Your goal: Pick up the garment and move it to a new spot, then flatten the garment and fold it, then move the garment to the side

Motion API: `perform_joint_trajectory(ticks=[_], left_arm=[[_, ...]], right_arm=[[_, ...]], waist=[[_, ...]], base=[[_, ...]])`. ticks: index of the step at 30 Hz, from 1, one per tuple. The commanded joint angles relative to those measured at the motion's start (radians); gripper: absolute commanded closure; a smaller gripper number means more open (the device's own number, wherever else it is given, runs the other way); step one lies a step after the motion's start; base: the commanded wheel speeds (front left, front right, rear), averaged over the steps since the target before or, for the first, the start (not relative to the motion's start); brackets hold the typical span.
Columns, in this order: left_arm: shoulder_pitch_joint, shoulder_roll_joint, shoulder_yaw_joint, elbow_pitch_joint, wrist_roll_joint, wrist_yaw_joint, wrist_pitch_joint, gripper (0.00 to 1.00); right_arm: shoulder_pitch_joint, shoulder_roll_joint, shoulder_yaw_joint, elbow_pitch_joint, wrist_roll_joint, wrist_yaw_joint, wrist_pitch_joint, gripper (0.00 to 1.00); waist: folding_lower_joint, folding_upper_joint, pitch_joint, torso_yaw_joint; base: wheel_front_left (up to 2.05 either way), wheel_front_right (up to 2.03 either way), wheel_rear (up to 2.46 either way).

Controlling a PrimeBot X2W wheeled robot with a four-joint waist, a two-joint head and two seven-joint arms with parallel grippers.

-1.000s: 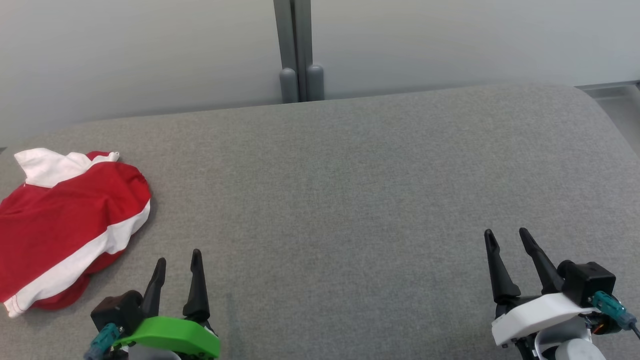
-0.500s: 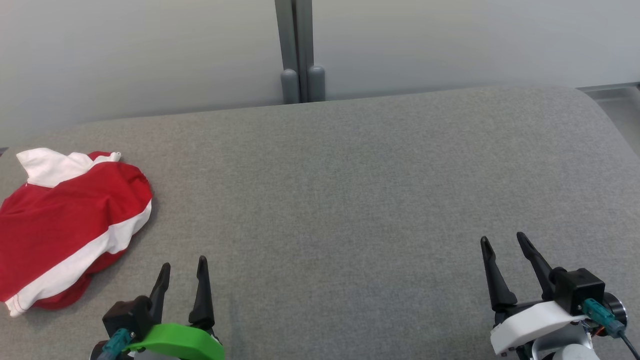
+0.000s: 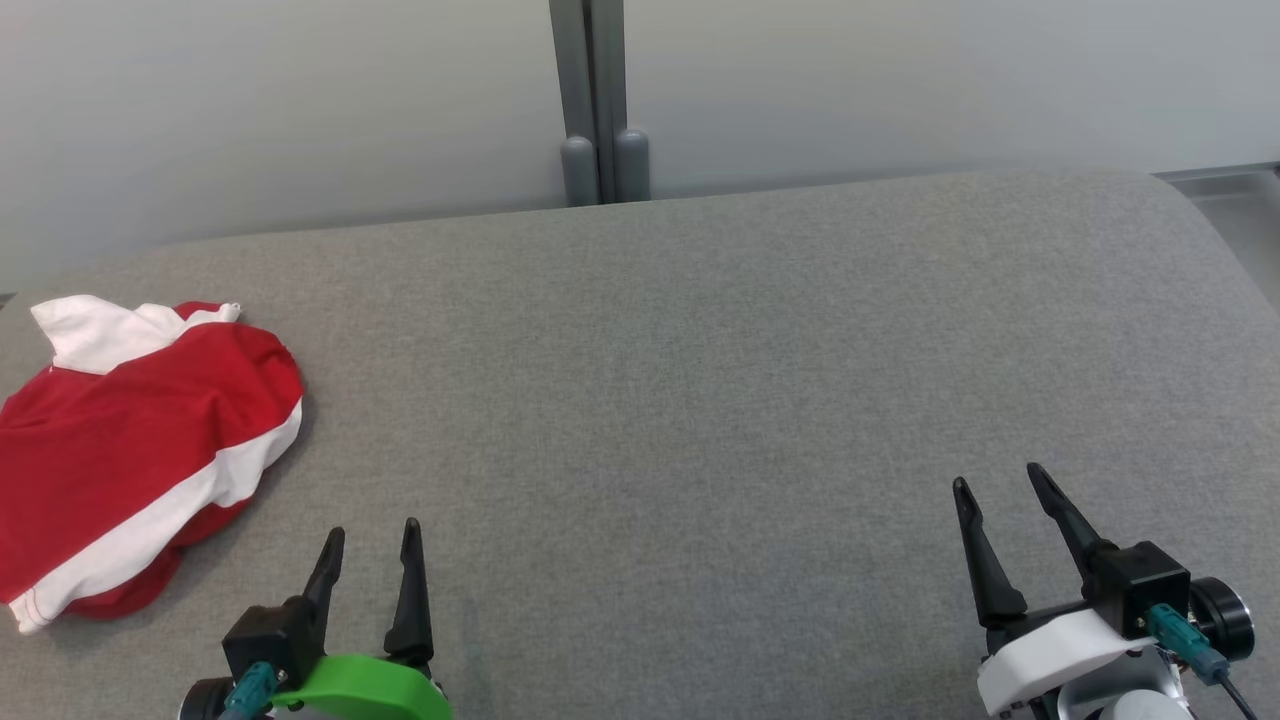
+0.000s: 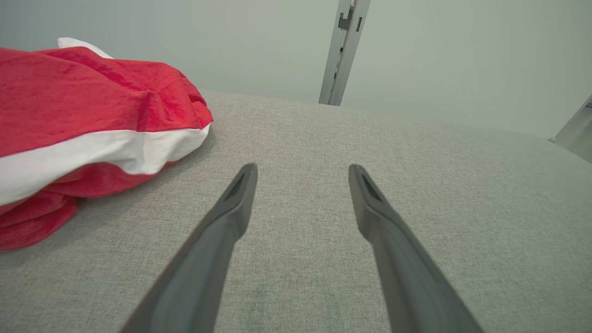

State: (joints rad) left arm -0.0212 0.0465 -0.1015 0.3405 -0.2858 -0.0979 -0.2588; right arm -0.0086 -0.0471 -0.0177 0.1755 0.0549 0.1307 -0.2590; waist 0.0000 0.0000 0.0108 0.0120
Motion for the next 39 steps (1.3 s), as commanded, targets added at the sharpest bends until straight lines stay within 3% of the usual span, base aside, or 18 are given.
perform_joint_trajectory(ticks=[1, 20, 39], left_arm=[[0.007, 0.007, -0.001, 0.002, 0.019, -0.003, -0.008, 0.00], [-0.010, 0.007, -0.005, 0.009, 0.007, -0.004, -0.007, 0.00], [-0.021, 0.006, 0.018, -0.014, 0.023, -0.002, -0.006, 0.00]], right_arm=[[0.015, -0.006, 0.000, -0.001, -0.018, 0.000, -0.008, 0.00], [0.022, -0.005, -0.012, 0.004, -0.008, 0.000, -0.008, 0.00], [-0.019, -0.005, 0.009, 0.000, 0.003, 0.000, -0.007, 0.00]], waist=[[0.0000, 0.0000, 0.000, 0.000], [0.0000, 0.0000, 0.003, 0.026], [0.0000, 0.0000, 0.030, 0.308]], base=[[0.00, 0.00, 0.00], [0.00, 0.00, 0.00], [0.00, 0.00, 0.00]])
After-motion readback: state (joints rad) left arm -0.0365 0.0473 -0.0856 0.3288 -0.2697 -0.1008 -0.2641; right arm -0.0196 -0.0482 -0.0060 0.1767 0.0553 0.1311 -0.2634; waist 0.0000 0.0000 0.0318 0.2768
